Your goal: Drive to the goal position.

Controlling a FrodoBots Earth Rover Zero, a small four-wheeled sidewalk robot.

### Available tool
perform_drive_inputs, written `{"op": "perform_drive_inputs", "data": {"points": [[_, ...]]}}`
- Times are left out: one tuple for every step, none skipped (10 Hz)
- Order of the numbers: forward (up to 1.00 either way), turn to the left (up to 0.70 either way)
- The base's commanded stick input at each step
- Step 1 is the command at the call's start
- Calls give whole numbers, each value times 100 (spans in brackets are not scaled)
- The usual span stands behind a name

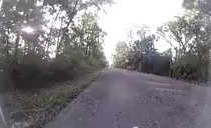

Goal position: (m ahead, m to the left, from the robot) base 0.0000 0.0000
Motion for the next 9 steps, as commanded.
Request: {"op": "perform_drive_inputs", "data": {"points": [[5,0],[5,0],[5,0],[5,0],[5,0],[5,0],[5,0],[5,0],[5,0]]}}
